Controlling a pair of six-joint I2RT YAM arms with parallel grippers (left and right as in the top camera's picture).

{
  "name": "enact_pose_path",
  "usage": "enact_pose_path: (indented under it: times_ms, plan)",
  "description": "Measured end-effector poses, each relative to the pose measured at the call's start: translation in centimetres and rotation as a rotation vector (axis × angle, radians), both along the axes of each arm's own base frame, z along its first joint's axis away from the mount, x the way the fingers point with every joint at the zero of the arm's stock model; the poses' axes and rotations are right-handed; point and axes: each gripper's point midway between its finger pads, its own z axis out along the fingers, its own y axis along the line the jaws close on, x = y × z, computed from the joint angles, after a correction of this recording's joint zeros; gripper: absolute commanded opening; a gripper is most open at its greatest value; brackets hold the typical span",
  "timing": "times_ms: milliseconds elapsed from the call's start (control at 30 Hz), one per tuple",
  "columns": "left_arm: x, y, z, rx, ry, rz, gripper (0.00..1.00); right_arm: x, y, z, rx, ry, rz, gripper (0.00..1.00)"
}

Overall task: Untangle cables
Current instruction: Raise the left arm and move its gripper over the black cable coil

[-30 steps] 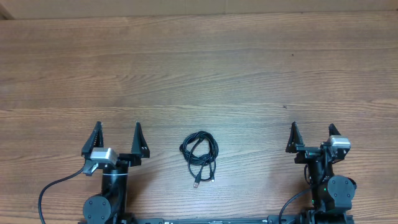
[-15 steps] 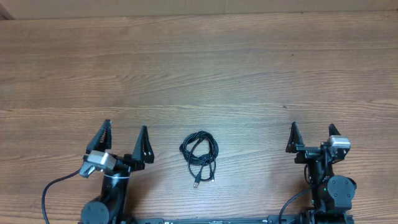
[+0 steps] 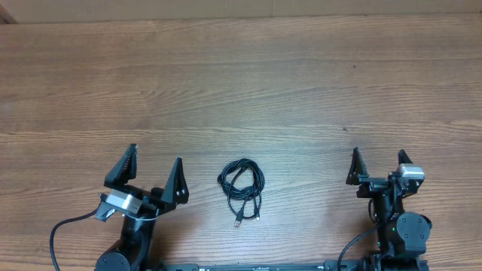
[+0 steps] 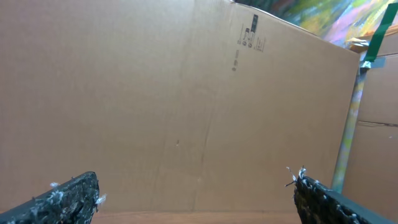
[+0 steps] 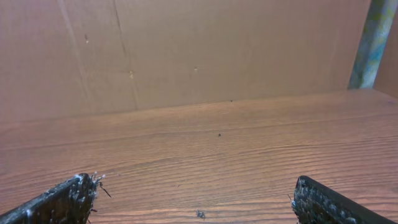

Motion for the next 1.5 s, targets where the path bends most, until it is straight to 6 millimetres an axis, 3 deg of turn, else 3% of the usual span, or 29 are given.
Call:
enact_pose_path:
  times_ms: [200,467,633,733,867,1067,1233,1500]
  plan:
    - [-0.2,-0.9,0.4,0.029,0.031,-0.048,1.00,0.0,0.0,0.0,0.000,-0.001,0.000,1.00]
    - [-1.3,-0.8,4.3,0.059,0.185,-0.041,1.00,0.0,0.0,0.0,0.000,-0.001,0.000,1.00]
    - [0.4,-0.7,5.3,0.094,0.394,-0.026,1.00,0.0,0.0,0.0,0.000,0.000,0.001,1.00]
    - [2.5,-1.6,3.2,0.119,0.603,-0.072,1.00,0.0,0.0,0.0,0.000,0.000,0.000,1.00]
    - [4.8,-3.3,-1.9,0.134,0.921,-0.183,1.00,0.0,0.0,0.0,0.000,0.000,0.000,1.00]
    - [5.4,-5.4,-7.4,0.101,1.272,-0.329,1.00,0.0,0.0,0.0,0.000,0.000,0.000,1.00]
    - [5.3,-6.4,-8.6,0.062,1.430,-0.407,1.00,0.0,0.0,0.0,0.000,0.000,0.000,1.00]
    - [4.0,-9.9,-9.2,-0.173,1.616,-0.655,1.00,0.0,0.0,0.0,-0.001,0.000,0.000,1.00]
